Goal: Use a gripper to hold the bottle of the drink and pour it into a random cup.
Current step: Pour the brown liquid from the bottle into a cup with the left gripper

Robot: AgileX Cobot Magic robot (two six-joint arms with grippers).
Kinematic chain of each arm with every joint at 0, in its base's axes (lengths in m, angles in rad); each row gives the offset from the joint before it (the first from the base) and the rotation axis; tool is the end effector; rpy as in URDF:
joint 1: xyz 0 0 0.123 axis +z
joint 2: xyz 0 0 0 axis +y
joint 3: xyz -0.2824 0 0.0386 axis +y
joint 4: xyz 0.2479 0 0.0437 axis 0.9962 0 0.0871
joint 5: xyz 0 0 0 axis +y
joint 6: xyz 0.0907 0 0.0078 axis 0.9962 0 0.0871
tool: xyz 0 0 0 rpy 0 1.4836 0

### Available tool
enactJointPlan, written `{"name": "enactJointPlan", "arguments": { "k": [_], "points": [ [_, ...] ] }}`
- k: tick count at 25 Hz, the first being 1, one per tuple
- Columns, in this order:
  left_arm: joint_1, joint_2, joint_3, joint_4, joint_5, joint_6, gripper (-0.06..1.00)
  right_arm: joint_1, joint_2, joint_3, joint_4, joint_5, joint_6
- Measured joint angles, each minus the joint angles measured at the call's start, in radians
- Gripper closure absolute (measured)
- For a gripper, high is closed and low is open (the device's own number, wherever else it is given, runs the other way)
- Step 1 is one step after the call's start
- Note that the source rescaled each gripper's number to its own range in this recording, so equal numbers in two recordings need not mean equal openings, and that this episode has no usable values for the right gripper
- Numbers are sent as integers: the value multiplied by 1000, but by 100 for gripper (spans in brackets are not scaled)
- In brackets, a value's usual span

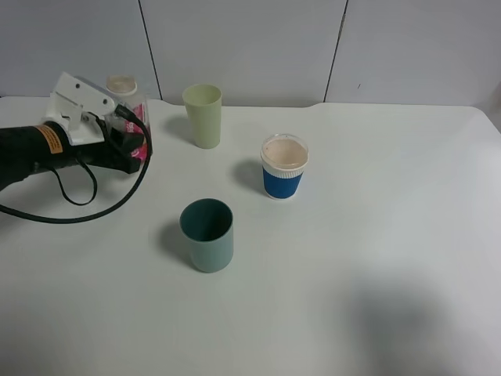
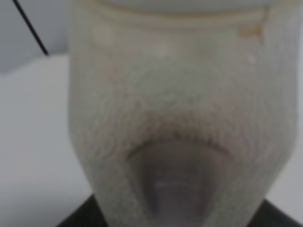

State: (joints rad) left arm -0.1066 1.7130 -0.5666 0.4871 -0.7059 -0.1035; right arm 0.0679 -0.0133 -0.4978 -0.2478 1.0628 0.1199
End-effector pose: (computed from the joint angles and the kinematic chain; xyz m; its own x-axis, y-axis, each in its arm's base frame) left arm 0.2949 -0.0593 0.1542 -0.2798 0.2945 -0.9138 0.4735 0.8703 0.1355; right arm -0.0067 -0.0200 0.2783 -0.4354 -0.0321 -0.8997 0.1250 0.9875 -0.0957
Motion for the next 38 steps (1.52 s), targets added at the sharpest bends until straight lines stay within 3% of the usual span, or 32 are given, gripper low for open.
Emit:
{"name": "enactJointPlan", "arguments": {
  "k": [5, 12, 18, 22, 29, 38],
  "points": [
    [-29, -164, 1, -61, 146, 41, 94, 0, 0, 0, 0, 0, 0],
    [-85, -352, 1, -166, 416, 217, 94, 0, 0, 0, 0, 0, 0],
    [-166, -457, 1, -192, 532, 312, 94, 0, 0, 0, 0, 0, 0],
    [-230, -483, 1, -265, 610, 433, 94, 0, 0, 0, 0, 0, 0],
    [-338, -496, 1, -487, 722, 722, 94, 0, 0, 0, 0, 0, 0],
    [-360, -496, 1, -915, 732, 1202, 94, 0, 0, 0, 0, 0, 0]
  ]
}}
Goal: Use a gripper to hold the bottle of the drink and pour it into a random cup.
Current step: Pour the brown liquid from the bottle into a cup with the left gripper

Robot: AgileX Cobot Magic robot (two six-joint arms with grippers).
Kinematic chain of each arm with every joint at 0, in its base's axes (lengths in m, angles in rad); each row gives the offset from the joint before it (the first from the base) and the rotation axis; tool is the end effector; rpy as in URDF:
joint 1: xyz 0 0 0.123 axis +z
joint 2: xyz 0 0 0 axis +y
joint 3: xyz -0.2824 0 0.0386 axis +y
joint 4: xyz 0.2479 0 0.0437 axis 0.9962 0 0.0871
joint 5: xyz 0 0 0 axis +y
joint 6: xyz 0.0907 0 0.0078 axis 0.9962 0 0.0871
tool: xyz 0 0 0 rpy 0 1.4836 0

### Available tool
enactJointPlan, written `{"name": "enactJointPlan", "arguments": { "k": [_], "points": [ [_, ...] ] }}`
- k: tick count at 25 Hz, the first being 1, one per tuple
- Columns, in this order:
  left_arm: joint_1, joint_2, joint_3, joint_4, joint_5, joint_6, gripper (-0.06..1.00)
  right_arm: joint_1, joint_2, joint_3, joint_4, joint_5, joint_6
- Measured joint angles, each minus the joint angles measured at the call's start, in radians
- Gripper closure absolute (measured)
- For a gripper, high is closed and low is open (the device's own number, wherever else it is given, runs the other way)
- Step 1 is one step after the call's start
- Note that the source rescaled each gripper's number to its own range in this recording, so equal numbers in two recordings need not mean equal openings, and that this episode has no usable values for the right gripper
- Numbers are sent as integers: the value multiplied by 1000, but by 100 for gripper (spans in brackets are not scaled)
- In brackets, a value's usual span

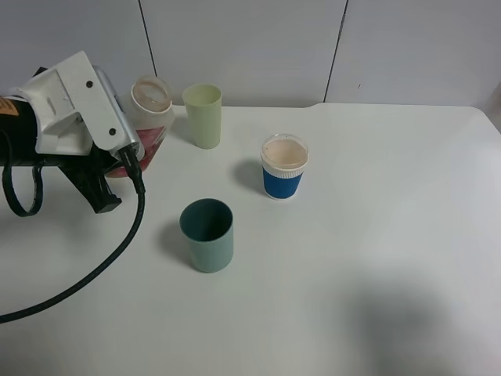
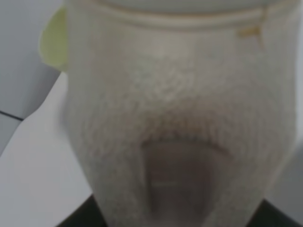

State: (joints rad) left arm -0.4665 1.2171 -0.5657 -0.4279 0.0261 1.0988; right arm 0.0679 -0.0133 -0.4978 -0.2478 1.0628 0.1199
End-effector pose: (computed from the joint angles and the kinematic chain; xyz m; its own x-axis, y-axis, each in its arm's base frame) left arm 0.2118 -0.1078 0.2352 -0.1033 0.7482 -0.6554 0.6666 0.5412 0.5127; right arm -0.0067 -0.0200 0.2783 -0.4354 -0.0321 -0.8997 0.1250 0.9875 -0.0957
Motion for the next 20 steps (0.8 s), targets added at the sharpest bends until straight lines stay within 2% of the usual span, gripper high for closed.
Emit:
{"name": "enactJointPlan", "arguments": {
  "k": [3, 10, 12, 14, 20],
  "points": [
    [0, 0, 0, -178, -36, 190, 94, 0, 0, 0, 0, 0, 0],
    [0, 0, 22, -680, -216, 744, 94, 0, 0, 0, 0, 0, 0],
    [0, 0, 42, -772, -266, 867, 94, 0, 0, 0, 0, 0, 0],
    [-16, 1, 56, -833, -315, 932, 94, 0, 0, 0, 0, 0, 0],
    [-156, 2, 62, -995, -544, 1082, 94, 0, 0, 0, 0, 0, 0]
  ]
}}
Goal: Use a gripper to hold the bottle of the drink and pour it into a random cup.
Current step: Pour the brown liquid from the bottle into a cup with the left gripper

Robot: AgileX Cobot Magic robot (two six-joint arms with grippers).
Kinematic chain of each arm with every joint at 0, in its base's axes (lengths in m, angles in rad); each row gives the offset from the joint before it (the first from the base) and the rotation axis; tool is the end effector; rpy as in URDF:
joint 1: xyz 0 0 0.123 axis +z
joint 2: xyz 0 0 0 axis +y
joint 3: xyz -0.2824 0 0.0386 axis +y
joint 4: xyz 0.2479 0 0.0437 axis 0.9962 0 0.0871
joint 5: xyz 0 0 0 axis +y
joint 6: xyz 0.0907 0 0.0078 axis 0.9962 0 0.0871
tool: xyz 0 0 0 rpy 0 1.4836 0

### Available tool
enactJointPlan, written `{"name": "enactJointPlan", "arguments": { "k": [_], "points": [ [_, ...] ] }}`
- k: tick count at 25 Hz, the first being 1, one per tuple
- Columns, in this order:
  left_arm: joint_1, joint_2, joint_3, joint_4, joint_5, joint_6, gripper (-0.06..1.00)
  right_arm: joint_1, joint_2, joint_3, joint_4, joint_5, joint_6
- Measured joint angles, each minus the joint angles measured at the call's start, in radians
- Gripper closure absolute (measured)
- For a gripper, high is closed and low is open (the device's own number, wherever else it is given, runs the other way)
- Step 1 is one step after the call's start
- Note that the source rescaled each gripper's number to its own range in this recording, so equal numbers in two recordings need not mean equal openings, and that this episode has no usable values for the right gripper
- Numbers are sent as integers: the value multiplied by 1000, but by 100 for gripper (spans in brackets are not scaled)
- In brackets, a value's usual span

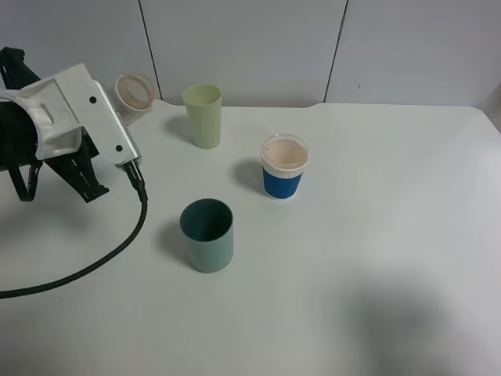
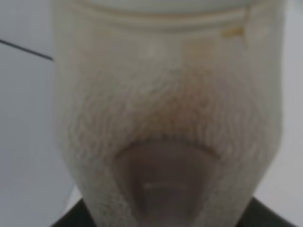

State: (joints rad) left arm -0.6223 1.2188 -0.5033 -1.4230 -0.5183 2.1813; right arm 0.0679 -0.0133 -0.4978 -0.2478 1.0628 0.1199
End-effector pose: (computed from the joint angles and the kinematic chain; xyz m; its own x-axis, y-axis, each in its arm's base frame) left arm 0.2068 -0.0936 0.2306 -0.1813 0.8847 -0.4294 0.4152 0.4647 0.7821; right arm -0.0067 -0.0200 0.2783 -0.4354 -0.0321 -0.8997 0.1250 0.9875 -0.0957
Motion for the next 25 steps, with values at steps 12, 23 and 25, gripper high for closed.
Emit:
{"name": "enactJointPlan", "arguments": {
  "k": [12, 23, 25],
  "points": [
    [-251, 0, 15, -89, -188, 84, 94, 0, 0, 0, 0, 0, 0],
    [-346, 100, 82, -102, -325, 40, 94, 0, 0, 0, 0, 0, 0],
    [-355, 139, 82, -109, -350, 23, 94, 0, 0, 0, 0, 0, 0]
  ]
}}
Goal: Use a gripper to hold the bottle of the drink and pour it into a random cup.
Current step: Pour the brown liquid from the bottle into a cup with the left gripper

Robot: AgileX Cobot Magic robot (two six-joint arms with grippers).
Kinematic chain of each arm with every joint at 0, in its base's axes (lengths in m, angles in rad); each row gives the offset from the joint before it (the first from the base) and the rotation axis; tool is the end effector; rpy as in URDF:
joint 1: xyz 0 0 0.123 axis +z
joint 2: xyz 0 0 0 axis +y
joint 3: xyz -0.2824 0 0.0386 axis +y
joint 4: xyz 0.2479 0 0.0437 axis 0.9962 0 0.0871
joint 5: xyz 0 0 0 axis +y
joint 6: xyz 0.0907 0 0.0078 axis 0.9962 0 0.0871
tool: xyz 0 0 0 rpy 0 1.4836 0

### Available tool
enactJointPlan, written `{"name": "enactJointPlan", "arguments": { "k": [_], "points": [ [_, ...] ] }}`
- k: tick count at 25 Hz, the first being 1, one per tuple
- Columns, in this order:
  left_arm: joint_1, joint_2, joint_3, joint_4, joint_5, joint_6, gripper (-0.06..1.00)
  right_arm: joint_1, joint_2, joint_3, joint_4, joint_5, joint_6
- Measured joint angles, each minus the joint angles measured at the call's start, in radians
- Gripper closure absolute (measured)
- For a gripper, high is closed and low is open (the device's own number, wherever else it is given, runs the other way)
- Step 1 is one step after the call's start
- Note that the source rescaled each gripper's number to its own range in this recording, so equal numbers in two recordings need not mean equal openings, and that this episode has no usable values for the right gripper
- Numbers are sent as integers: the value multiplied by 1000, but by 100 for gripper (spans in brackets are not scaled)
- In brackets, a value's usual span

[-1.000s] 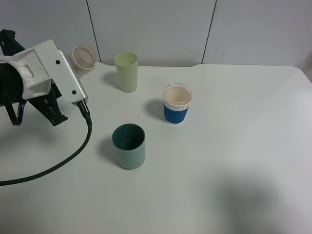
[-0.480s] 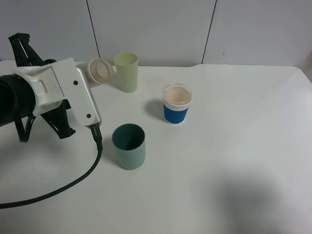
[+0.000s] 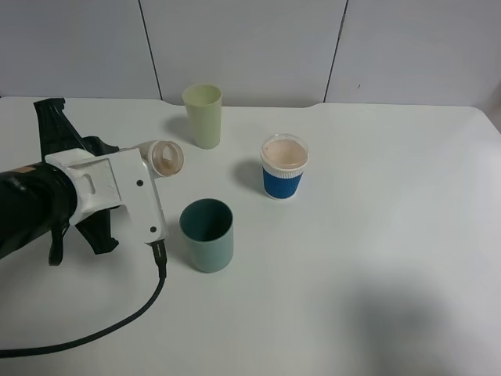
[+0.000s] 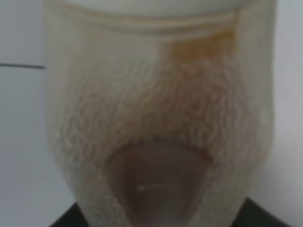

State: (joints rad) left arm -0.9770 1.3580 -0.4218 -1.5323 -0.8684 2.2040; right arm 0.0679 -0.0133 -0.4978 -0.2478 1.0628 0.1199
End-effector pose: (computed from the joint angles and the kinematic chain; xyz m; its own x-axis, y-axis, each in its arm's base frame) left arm 0.1700 -0.1279 0.1910 -0.1568 0.9704 -0.1835 0.4417 0.2351 0.8658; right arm -0.0067 -0.0200 0.2783 -0.4354 -0.0321 -0.8997 0.1250 0.9875 -0.0957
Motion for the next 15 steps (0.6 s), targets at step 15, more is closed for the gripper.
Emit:
{"name": "enactJointPlan", "arguments": {
  "k": [15],
  "points": [
    [-60, 119, -1, 45, -24, -64, 94, 0, 0, 0, 0, 0, 0]
  ]
}}
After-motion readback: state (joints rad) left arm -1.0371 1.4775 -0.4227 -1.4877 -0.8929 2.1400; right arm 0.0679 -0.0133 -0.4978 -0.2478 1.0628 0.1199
